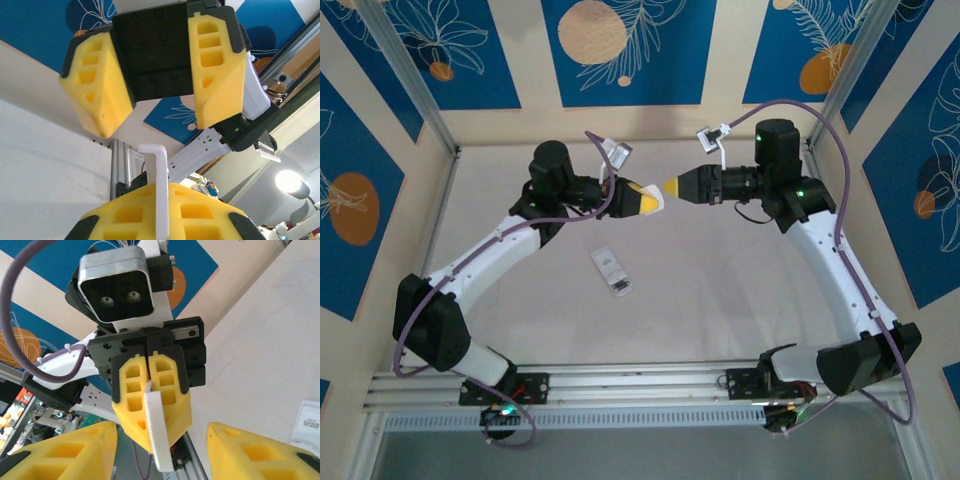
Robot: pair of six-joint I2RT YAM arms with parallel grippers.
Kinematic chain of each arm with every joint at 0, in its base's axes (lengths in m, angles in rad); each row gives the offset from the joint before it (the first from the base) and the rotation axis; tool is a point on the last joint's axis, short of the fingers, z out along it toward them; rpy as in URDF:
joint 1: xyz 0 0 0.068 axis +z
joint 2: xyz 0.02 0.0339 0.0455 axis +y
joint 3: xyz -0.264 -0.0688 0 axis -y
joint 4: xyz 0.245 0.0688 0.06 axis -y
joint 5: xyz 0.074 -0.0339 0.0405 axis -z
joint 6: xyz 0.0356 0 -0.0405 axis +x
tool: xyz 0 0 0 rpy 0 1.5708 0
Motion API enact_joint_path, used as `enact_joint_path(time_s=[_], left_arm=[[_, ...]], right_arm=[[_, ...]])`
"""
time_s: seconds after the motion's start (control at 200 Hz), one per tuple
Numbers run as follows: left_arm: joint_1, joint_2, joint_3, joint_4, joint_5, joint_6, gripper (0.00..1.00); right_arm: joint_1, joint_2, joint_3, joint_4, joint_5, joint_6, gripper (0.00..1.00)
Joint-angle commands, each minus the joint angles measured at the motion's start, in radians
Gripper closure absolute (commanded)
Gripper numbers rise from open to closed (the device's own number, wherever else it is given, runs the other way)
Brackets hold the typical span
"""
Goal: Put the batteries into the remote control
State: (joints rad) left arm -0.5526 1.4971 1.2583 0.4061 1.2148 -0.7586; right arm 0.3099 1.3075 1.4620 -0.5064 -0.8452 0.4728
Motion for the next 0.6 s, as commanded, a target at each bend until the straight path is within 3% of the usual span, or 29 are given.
enact_joint_path(time_s=[0.0, 0.39, 0.555, 0.595], left_arm=[[-0.007, -0.023, 0.013, 0.039, 0.036, -0.008, 1.00], [-0.012, -0.013, 0.023, 0.058, 0.051, -0.030, 1.00], [-0.012, -0.006, 0.020, 0.090, 0.052, -0.050, 1.00], [-0.013, -0.006, 0.021, 0.094, 0.051, -0.049, 0.95]], right_arm=[[0.038, 0.024, 0.024, -0.030, -0.020, -0.011, 0.51], [0.076, 0.051, 0.036, -0.044, -0.060, -0.020, 0.73], [0.086, 0.057, 0.025, -0.040, -0.079, -0.018, 0.92], [0.086, 0.056, 0.019, -0.033, -0.080, -0.011, 0.94]])
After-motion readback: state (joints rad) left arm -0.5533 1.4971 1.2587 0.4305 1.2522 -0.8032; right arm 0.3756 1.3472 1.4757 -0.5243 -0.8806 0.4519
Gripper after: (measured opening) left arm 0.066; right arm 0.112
